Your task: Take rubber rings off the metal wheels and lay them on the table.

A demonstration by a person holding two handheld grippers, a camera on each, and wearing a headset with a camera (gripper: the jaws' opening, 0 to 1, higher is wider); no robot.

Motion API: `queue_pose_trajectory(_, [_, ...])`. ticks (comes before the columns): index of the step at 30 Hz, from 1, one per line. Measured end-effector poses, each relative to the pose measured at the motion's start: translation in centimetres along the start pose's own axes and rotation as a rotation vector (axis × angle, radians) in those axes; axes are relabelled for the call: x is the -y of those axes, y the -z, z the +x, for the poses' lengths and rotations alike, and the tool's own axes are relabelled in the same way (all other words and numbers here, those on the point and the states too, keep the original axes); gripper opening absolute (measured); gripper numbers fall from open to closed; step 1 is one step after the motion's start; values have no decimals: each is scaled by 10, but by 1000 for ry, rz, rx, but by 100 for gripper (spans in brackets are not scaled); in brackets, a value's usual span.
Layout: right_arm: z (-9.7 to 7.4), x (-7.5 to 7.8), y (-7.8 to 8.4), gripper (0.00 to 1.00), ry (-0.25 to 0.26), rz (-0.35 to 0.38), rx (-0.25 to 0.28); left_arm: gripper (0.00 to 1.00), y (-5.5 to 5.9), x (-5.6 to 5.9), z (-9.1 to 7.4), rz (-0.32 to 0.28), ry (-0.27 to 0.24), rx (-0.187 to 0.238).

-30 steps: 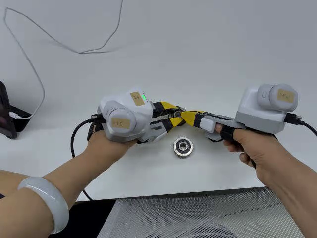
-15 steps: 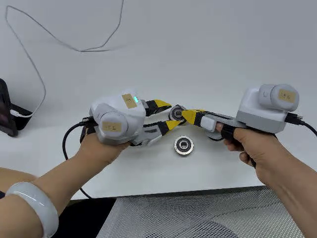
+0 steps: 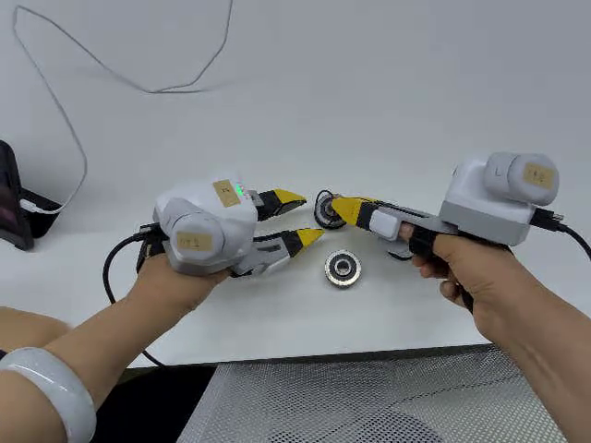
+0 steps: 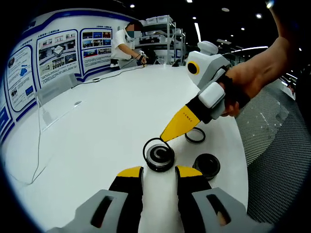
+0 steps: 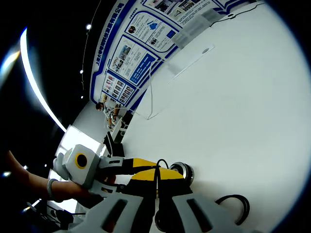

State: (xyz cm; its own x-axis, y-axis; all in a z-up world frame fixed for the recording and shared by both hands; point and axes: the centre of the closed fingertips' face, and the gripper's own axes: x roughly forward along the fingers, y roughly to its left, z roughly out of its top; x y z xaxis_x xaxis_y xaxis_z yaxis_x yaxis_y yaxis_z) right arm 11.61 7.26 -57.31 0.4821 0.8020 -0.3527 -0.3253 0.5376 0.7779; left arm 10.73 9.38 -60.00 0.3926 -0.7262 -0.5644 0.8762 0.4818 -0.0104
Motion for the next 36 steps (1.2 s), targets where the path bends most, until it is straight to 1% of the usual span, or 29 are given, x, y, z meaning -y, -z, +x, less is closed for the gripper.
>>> queue_pose_trajectory(4, [-4, -3, -1, 1, -4, 1, 0, 27, 2, -1, -4, -2, -4, 0])
queue_pose_trajectory(6, [-8, -7, -1, 1, -10, 6, 6, 27, 3, -2, -6, -7, -8, 3])
queue_pose_trajectory(12, [-24, -21, 1, 1, -27, 9, 20, 27, 1, 1, -12, -19, -13, 23])
queue_pose_trajectory(14, [-30, -23, 3, 1, -29, 8, 19, 28, 1, 1, -13, -21, -16, 25])
queue_pose_trajectory(16, [-35, -22, 5, 1, -20, -1, 14, 28, 1, 2, -14, -28, -18, 29])
queue_pose_trajectory(21, [-52, -12, 7, 1, 13, 12, 22, 28, 3, 2, -18, -29, -23, 29])
queue_pose_trajectory(22, [-55, -6, 8, 1, 30, 16, 24, 28, 3, 3, -18, -31, -23, 30])
queue_pose_trajectory(24, [-59, -1, 9, 1, 40, 21, 25, 28, 3, 3, -20, -34, -24, 33])
queue_pose_trajectory(28, [-67, 18, 13, 1, 90, 32, 14, 27, 4, 4, -21, -36, -25, 32])
queue_pose_trajectory(29, [-69, 24, 14, 1, 111, 31, 11, 27, 5, 5, -22, -36, -24, 31])
queue_pose_trajectory(31, [-71, 31, 14, 1, 130, 29, 8, 27, 5, 5, -22, -37, -26, 31])
queue_pose_trajectory(34, [-75, 39, 15, 2, 169, 1, -2, 28, 5, 5, -23, -39, -26, 33])
queue_pose_trajectory(36, [-77, 45, 16, 2, 192, -33, -14, 28, 6, 5, -23, -43, -27, 30])
